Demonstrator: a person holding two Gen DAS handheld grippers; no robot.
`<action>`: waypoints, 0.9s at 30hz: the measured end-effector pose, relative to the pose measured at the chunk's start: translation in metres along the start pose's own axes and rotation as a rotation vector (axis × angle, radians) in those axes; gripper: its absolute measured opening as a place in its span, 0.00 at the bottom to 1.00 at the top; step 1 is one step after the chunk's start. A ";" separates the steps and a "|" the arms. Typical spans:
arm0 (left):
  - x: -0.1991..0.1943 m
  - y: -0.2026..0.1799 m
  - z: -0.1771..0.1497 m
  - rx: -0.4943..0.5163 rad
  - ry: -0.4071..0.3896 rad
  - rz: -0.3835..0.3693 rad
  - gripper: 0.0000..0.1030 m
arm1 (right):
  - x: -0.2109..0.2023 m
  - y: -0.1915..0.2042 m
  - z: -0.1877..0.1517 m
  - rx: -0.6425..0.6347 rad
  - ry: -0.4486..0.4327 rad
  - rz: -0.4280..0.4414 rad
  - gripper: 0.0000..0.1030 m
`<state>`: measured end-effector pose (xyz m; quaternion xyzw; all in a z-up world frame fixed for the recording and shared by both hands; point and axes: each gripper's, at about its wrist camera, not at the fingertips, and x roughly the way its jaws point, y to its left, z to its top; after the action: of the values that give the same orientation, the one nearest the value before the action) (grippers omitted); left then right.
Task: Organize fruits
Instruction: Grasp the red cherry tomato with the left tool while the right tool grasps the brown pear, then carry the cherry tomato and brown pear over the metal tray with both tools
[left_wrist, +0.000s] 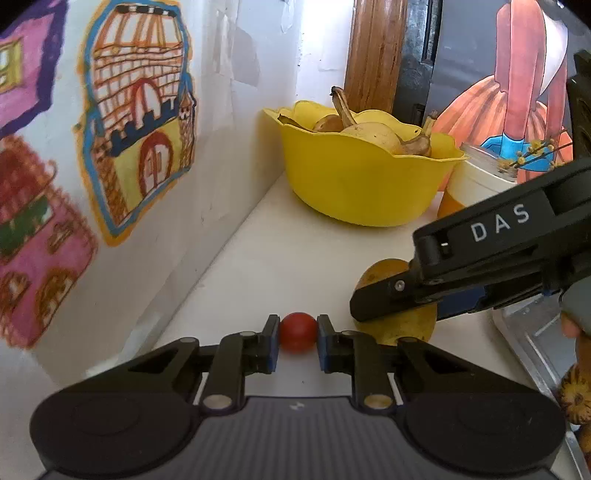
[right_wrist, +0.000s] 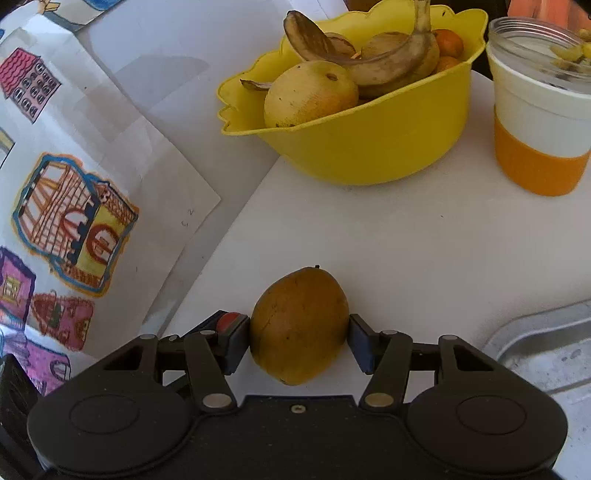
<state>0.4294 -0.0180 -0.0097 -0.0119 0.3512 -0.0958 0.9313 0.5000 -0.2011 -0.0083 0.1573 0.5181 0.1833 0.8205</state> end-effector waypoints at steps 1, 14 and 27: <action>-0.002 -0.001 -0.002 0.006 0.000 0.002 0.21 | -0.003 -0.001 -0.003 -0.009 -0.001 -0.001 0.57; -0.038 -0.028 -0.018 0.048 -0.003 -0.055 0.21 | -0.068 -0.024 -0.049 -0.200 -0.066 0.015 0.57; -0.052 -0.100 -0.006 0.066 -0.036 -0.138 0.21 | -0.175 -0.080 -0.086 -0.204 -0.238 0.012 0.57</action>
<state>0.3705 -0.1058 0.0284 -0.0071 0.3293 -0.1709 0.9286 0.3633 -0.3474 0.0589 0.0971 0.3951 0.2200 0.8866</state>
